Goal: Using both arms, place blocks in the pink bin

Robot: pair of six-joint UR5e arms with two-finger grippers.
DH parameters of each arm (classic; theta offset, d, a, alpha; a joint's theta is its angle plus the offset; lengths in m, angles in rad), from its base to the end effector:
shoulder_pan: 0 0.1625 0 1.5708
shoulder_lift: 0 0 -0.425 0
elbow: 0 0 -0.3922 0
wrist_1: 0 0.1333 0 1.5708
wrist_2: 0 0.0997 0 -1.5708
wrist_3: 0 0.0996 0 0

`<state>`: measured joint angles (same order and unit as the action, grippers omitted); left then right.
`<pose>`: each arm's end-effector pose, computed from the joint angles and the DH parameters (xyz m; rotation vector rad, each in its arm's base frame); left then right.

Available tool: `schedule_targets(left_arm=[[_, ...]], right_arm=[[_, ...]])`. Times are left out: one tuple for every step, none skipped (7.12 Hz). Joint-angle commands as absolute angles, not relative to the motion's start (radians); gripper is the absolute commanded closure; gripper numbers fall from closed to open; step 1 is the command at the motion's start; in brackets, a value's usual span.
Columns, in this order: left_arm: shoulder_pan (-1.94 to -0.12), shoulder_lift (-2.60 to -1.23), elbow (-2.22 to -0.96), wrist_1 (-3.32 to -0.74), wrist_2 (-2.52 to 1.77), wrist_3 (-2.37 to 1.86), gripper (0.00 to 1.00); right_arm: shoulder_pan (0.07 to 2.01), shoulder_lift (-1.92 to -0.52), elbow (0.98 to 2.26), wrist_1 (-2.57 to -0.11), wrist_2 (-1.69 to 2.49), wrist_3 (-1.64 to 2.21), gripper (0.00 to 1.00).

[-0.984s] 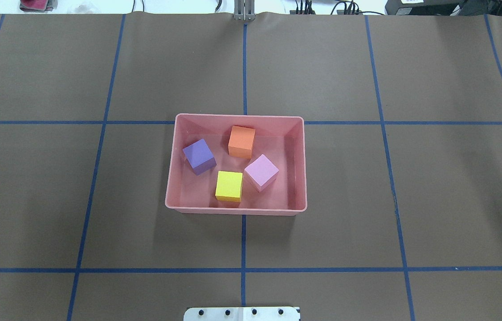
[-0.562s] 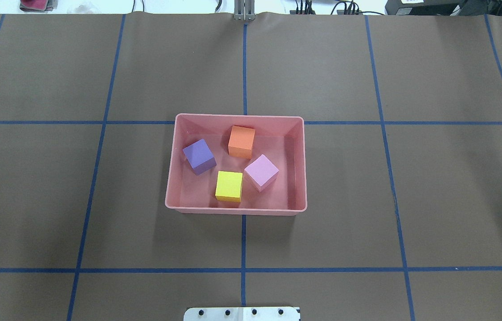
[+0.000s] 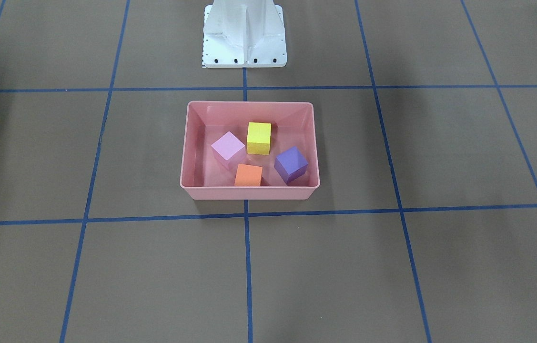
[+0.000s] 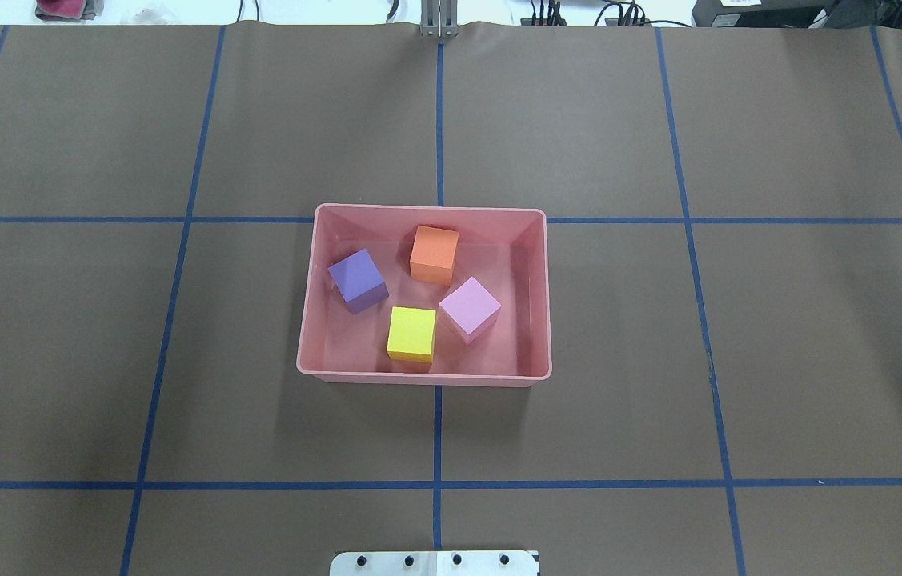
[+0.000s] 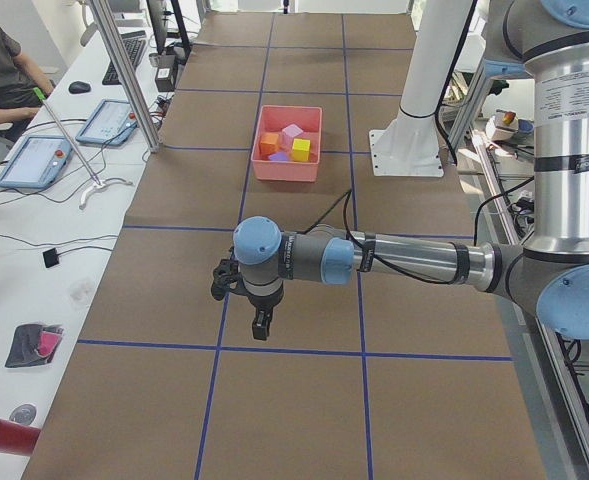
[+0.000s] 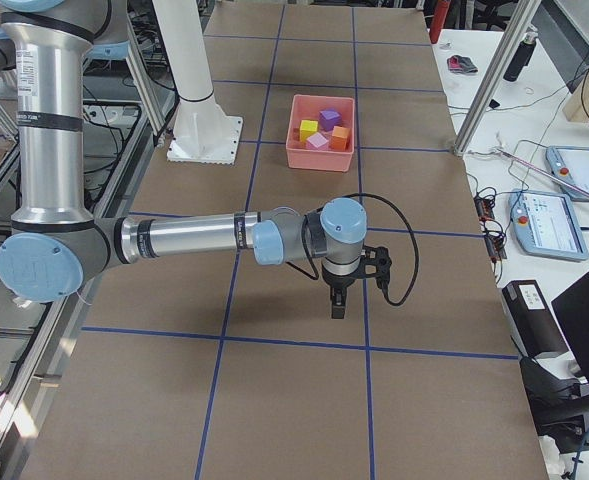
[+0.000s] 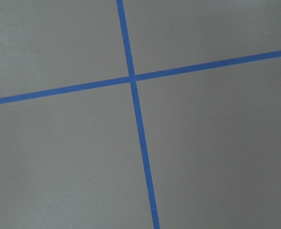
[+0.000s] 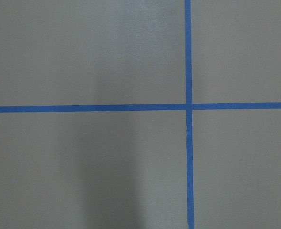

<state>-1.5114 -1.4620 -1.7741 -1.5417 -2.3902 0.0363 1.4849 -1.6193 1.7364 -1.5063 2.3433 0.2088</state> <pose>-0.0338 -0.4510 0.6093 0.0523 0.8202 0.1171 0.0224 -0.4836 0.5933 0.0575 -0.7872 0.0463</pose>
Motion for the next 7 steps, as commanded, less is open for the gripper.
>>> schedule_targets(left_arm=[[-1.511,-1.462,-1.770,-1.525,-2.430,0.029,0.01],[-1.511,-1.462,-1.772,-1.529,-2.428,0.031,0.01],[-1.512,-1.460,-1.772,-1.538,-2.424,0.034,0.01],[-1.511,-1.462,-1.769,-1.540,-2.422,0.037,0.01],[-1.511,-1.462,-1.769,-1.540,-2.422,0.037,0.01],[-1.511,-1.463,-1.770,-1.540,-2.422,0.035,0.01],[-1.509,-1.463,-1.770,-1.540,-2.422,0.035,0.01]], right_arm=[[1.485,-1.620,1.736,-1.503,2.339,0.209,0.01],[1.483,-1.620,1.736,-1.503,2.339,0.209,0.01],[1.483,-1.621,1.736,-1.503,2.339,0.209,0.01],[1.483,-1.621,1.735,-1.502,2.339,0.209,0.01],[1.483,-1.621,1.735,-1.502,2.339,0.209,0.01],[1.483,-1.621,1.732,-1.500,2.339,0.209,0.01],[1.483,-1.621,1.732,-1.499,2.341,0.209,0.01]])
